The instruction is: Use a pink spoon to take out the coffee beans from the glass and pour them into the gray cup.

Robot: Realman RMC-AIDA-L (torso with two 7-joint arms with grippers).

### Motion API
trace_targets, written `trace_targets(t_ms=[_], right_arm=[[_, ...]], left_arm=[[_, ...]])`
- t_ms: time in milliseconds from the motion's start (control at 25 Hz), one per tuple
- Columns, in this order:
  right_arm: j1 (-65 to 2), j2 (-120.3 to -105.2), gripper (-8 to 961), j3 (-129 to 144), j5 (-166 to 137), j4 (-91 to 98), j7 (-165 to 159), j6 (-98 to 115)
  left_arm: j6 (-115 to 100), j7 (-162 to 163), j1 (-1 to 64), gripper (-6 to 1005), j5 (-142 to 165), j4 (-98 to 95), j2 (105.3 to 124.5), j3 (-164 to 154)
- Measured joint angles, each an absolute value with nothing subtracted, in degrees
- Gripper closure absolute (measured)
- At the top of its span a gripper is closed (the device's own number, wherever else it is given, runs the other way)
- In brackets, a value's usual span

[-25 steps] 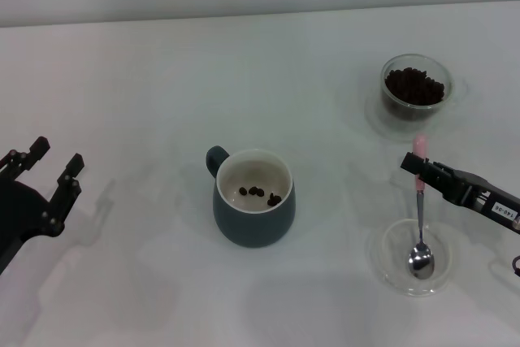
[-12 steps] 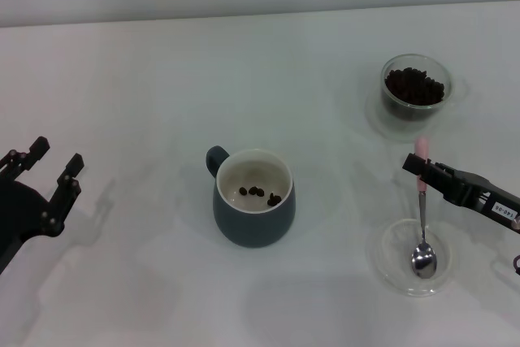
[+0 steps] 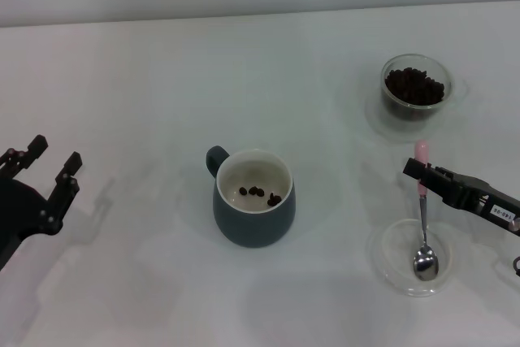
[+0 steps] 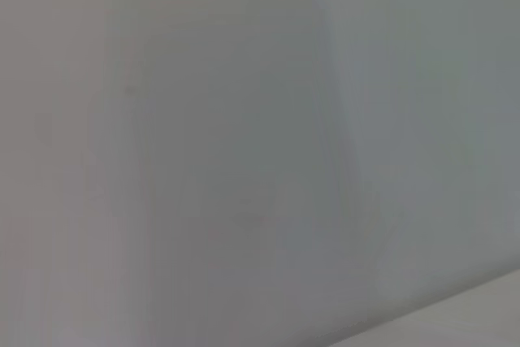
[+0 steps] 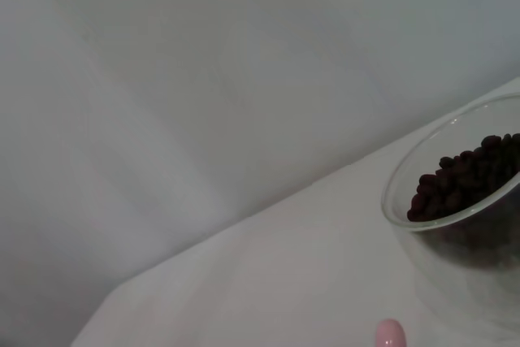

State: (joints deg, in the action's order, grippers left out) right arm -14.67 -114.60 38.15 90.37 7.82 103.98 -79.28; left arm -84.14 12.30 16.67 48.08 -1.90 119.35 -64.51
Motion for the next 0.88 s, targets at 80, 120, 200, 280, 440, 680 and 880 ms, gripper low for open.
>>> trace_targets(t_ms=[80, 120, 200, 280, 440, 680, 880], right_arm=[[-14.75, -114.6, 763, 38.15, 90.36, 7.75, 103.98, -79.18], [-14.76, -114.6, 762, 38.15, 90.35, 7.72, 103.98, -79.17], [-14.79, -114.6, 760, 38.15, 90.34, 7.72, 103.98, -79.18], [-14.83, -114.6, 759, 38.19, 90.34, 7.72, 103.95, -79.28], [-14.88, -114.6, 756, 38.58, 90.26, 7.68, 103.4, -79.32], [-14.51, -114.59, 751, 38.59, 90.25, 7.6, 103.0, -79.51], [-14.18, -114.6, 742, 38.58, 90.25, 7.6, 102.75, -79.79]], left_arm=[[-84.13, 12.3, 16.71, 538, 47.89, -1.92, 119.35, -64.51], [-84.13, 12.3, 16.71, 538, 47.86, -1.92, 119.35, -64.51], [-84.12, 12.3, 16.71, 538, 47.84, -1.93, 119.35, -64.51], [-84.11, 12.3, 16.7, 538, 47.76, -1.94, 119.29, -64.51], [-84.11, 12.24, 16.7, 537, 47.7, -1.94, 119.27, -64.51], [-84.11, 12.21, 16.7, 537, 47.64, -1.94, 119.27, -64.51], [-84.1, 12.21, 16.7, 539, 47.63, -1.93, 119.26, -64.51]])
